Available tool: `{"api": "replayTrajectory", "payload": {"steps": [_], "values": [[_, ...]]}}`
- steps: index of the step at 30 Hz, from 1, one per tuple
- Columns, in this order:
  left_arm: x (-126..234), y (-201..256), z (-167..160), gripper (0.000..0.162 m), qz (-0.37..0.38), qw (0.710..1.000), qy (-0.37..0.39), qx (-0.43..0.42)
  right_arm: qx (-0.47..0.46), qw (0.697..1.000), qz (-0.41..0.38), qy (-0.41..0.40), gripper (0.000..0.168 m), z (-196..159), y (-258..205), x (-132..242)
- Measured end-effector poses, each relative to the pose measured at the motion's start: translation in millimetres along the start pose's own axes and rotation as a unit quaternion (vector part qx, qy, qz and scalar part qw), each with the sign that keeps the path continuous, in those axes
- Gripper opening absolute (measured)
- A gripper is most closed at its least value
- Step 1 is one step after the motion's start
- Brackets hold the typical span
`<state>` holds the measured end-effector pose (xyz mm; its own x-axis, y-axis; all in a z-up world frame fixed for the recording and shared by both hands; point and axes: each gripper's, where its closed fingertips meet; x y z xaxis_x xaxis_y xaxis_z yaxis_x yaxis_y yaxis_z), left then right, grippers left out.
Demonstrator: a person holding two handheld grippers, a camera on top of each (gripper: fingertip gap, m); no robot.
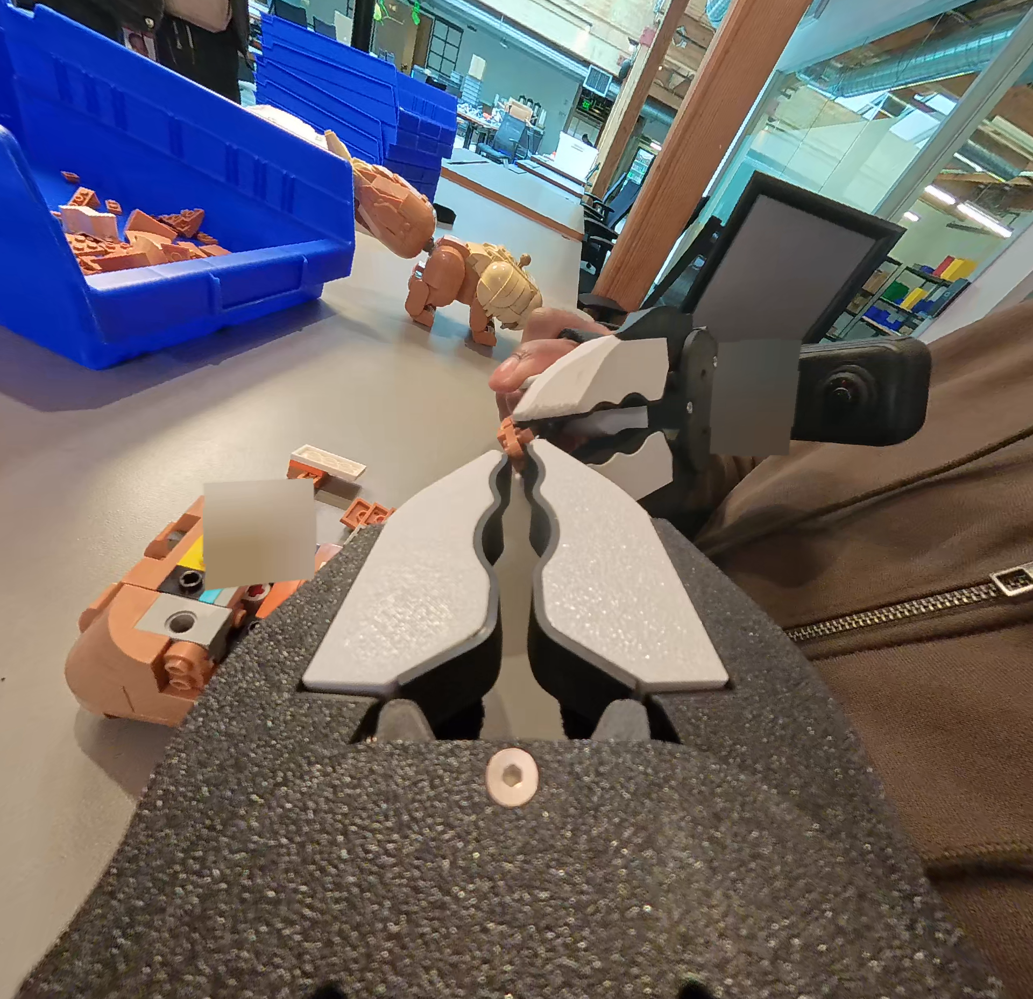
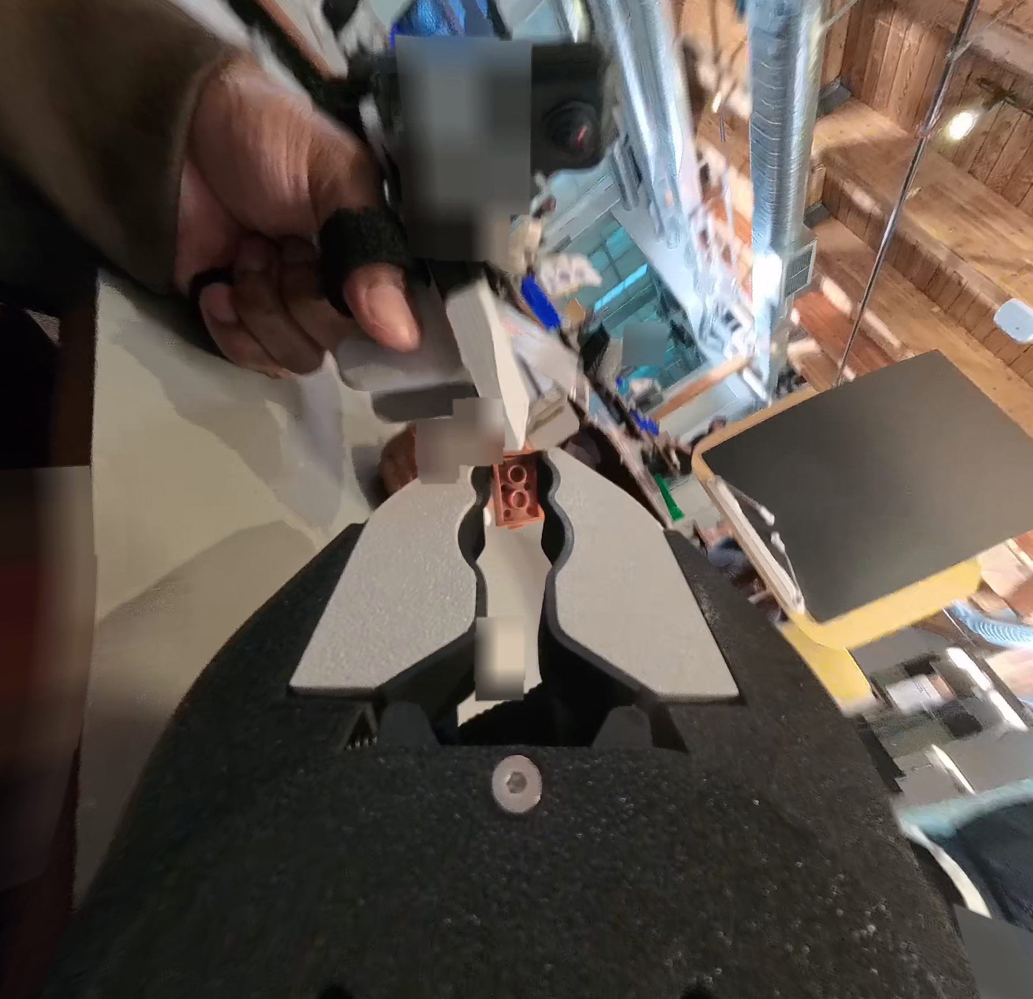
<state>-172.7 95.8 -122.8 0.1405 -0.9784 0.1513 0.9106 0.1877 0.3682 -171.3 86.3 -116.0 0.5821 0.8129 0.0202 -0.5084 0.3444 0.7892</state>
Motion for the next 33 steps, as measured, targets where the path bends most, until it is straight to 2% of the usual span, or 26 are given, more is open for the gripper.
{"api": "replayTrajectory", "payload": {"steps": [2,3,7,14,16,18,20,23,25,27,29,33], "values": [[11.8,-20.1,6.1,0.004,0.048,0.998,0.022,0.015,-0.042,0.998,-0.002,0.054,0.014,14.0,8.0,11.7],[19.2,-24.3,10.2,0.004,0.05,0.998,0.038,0.023,-0.051,0.998,-0.009,0.046,0.014,9.2,11.9,13.2],[10.9,-21.5,2.8,0.004,0.06,0.998,0.007,-0.005,-0.036,0.999,-0.015,0.027,0.015,2.6,11.8,10.4],[15.0,-16.2,6.5,0.004,0.044,0.999,0.027,-0.014,-0.062,0.998,-0.013,-0.011,0.015,-13.0,15.5,2.1],[16.3,-15.1,7.6,0.004,0.044,0.998,0.033,-0.018,-0.096,0.995,0.001,0.0,0.015,-11.2,16.6,2.0],[17.4,-14.3,9.0,0.004,0.043,0.998,0.04,-0.022,-0.192,0.98,0.03,0.037,0.015,-4.4,23.4,5.6],[18.0,-14.0,9.5,0.004,0.043,0.998,0.043,-0.023,-0.334,0.934,0.064,0.11,0.015,5.1,40.7,14.8],[18.2,-13.6,10.0,0.004,0.043,0.998,0.046,-0.024,-0.534,0.812,0.121,0.201,0.015,3.0,67.1,25.9],[18.1,-13.6,9.8,0.004,0.043,0.998,0.045,-0.024,-0.617,0.732,0.153,0.247,0.015,0.2,79.7,31.1],[17.3,-13.5,9.5,0.004,0.042,0.998,0.043,-0.024,-0.665,0.673,0.169,0.278,0.014,-2.5,90.0,34.4],[16.9,-13.5,9.2,0.004,0.043,0.998,0.042,-0.025,-0.68,0.651,0.175,0.289,0.014,-2.2,95.4,35.0],[16.4,-13.0,8.8,0.004,0.042,0.998,0.041,-0.026,-0.682,0.643,0.176,0.3,0.014,1.7,104.4,35.3]]}}
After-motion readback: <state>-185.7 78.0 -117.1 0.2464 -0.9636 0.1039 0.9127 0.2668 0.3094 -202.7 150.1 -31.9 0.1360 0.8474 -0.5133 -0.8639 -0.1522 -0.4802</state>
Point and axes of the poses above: each gripper's, where its closed fingertips meet, x back along the fingers, z out of its top, y = z × x across the jaws, and after that the axes turned 3 degrees about -y, right-handed
